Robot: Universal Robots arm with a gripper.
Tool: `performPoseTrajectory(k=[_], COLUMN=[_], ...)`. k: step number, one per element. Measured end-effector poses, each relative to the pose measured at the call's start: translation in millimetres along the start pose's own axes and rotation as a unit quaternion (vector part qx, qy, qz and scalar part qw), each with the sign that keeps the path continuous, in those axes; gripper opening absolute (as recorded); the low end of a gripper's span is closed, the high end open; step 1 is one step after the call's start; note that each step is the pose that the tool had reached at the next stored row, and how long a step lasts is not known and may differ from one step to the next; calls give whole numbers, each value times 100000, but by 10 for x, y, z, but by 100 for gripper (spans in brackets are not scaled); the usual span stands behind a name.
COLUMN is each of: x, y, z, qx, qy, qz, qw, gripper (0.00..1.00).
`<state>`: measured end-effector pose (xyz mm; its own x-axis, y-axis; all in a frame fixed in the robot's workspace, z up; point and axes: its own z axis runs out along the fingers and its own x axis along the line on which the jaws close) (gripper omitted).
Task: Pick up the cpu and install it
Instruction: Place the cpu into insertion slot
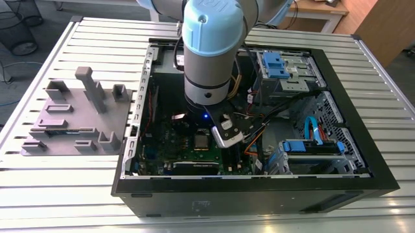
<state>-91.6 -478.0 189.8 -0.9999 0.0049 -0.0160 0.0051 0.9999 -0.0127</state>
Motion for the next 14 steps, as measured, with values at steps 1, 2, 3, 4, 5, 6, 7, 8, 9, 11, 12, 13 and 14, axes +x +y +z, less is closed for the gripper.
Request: performPoseTrajectory(k=[1,2,3,4,5,6,7,8,9,11,12,13,14], x=[0,0,0,0,0,0,0,0,0,0,0,0,0], y=[0,0,0,0,0,0,0,0,0,0,-2,-4,-7], z=[4,5,6,7,8,10,13,15,16,18,19,19,20], qx=[10,17,21,14,8,8,11,17,21,16,7,-3,-12], qy=[5,7,8,5,3,3,5,7,11,7,4,3,2], qz=[14,25,26,31,29,34,41,47,49,52,54,54,54], qw=[100000,100000,100000,100000,100000,100000,100000,100000,100000,100000,100000,100000,100000], gripper=[47,47,47,47,47,47,47,47,47,47,47,47,47])
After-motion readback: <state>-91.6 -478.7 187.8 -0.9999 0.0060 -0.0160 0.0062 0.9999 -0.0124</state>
